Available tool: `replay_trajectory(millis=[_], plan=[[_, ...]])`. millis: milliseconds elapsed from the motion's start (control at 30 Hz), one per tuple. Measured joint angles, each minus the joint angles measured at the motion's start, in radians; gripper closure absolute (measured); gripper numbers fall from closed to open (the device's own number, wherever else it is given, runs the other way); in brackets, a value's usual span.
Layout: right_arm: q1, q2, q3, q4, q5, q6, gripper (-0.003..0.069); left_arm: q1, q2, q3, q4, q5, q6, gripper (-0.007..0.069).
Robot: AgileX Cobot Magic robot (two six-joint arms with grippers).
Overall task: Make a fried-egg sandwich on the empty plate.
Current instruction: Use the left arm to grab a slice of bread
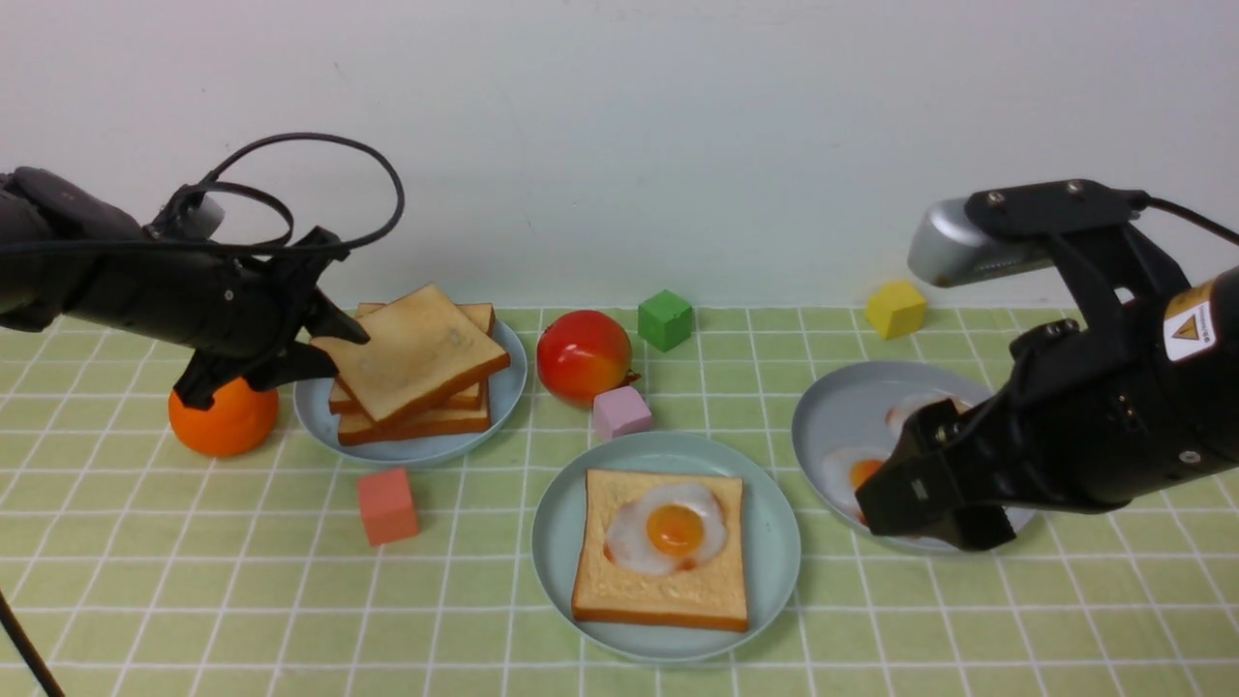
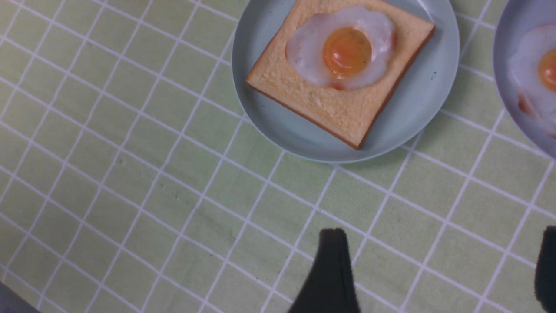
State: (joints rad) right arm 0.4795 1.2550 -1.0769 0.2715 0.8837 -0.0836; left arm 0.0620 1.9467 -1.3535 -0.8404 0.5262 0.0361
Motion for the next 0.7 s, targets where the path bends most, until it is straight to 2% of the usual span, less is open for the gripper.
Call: replay_trajectory(millis=[300,467,700], plan=[[0.000,0.000,0.000,0.000,-0.001,0.000,0.0072,0.000,0.067,-0.092,0.120,0.055,-0.020,0.0306],[0.000,0.000,0.000,0.000,-0.018,0.000,0.0072,0.000,0.067,-0.099,0.215,0.071,-0.096,0.0305],[0.000,0.000,0.000,0.001,-0.048,0.000,0.0072,0.000,0.069,-0.100,0.206,0.050,-0.122,0.0305]])
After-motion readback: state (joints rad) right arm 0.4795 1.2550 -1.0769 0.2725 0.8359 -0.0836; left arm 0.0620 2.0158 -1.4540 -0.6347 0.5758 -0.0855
